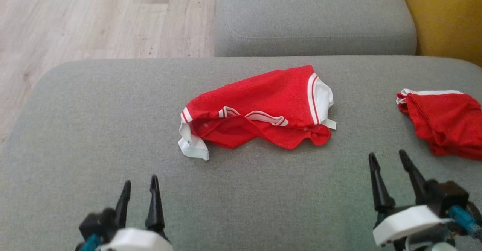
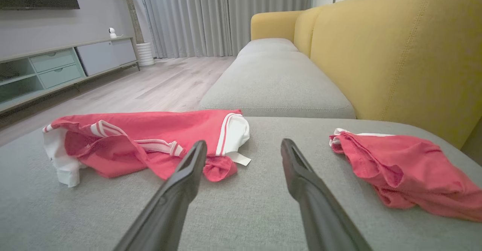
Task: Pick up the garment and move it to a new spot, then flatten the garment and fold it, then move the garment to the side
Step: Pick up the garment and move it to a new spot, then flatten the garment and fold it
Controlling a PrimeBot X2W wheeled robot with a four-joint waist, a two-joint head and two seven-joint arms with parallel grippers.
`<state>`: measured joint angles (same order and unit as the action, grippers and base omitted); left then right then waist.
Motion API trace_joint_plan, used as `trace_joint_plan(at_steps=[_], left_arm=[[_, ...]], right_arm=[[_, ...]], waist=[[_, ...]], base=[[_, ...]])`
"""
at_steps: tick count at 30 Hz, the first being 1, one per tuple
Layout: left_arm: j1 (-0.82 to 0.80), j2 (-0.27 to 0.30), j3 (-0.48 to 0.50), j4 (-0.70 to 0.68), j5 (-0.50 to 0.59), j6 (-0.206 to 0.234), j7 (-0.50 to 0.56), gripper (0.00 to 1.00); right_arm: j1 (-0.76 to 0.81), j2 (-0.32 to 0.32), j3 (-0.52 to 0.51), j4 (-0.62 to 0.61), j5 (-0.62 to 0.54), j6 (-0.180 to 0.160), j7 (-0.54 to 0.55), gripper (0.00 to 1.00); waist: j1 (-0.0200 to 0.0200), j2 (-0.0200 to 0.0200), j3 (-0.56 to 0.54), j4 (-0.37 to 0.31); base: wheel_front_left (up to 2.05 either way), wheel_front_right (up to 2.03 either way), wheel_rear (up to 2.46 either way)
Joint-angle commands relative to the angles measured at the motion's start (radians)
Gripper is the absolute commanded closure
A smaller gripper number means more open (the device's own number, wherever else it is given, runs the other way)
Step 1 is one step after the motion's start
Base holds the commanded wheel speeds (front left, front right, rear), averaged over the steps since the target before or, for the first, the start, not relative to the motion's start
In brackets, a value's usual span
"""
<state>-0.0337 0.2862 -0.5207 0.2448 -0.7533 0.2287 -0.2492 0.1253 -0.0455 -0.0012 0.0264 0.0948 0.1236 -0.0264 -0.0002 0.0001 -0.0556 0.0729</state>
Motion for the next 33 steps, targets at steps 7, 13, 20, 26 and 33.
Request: trace_joint_plan(at_steps=[7, 13, 20, 26, 33], left_arm=[[0.048, 0.038, 0.016, -0.123, 0.052, 0.052, -0.003, 0.0], [0.064, 0.049, 0.008, -0.162, 0.061, 0.073, 0.013, 0.0], [0.068, 0.058, 0.01, -0.177, 0.057, 0.082, 0.022, 0.0], [0.068, 0.061, 0.01, -0.18, 0.054, 0.086, 0.026, 0.0], [0.057, 0.066, 0.006, -0.185, 0.057, 0.085, 0.029, 0.0]], right_arm=[[0.021, -0.005, 0.057, -0.039, 0.031, 0.007, -0.021, 0.0], [0.032, -0.005, 0.073, -0.031, 0.041, 0.007, -0.024, 0.0], [0.027, -0.005, 0.079, -0.026, 0.037, 0.007, -0.021, 0.0], [0.023, -0.005, 0.079, -0.025, 0.034, 0.007, -0.018, 0.0], [0.018, -0.005, 0.076, -0.03, 0.03, 0.007, -0.015, 0.0]], waist=[[0.0002, -0.0001, -0.014, 0.003], [0.0002, -0.0001, -0.013, -0.001], [0.0002, -0.0001, -0.008, -0.004], [0.0002, -0.0001, -0.005, -0.002], [0.0002, -0.0001, 0.009, 0.0]], base=[[0.0, 0.0, 0.0], [0.0, 0.0, 0.0], [0.0, 0.0, 0.0], [0.0, 0.0, 0.0], [0.0, 0.0, 0.0]])
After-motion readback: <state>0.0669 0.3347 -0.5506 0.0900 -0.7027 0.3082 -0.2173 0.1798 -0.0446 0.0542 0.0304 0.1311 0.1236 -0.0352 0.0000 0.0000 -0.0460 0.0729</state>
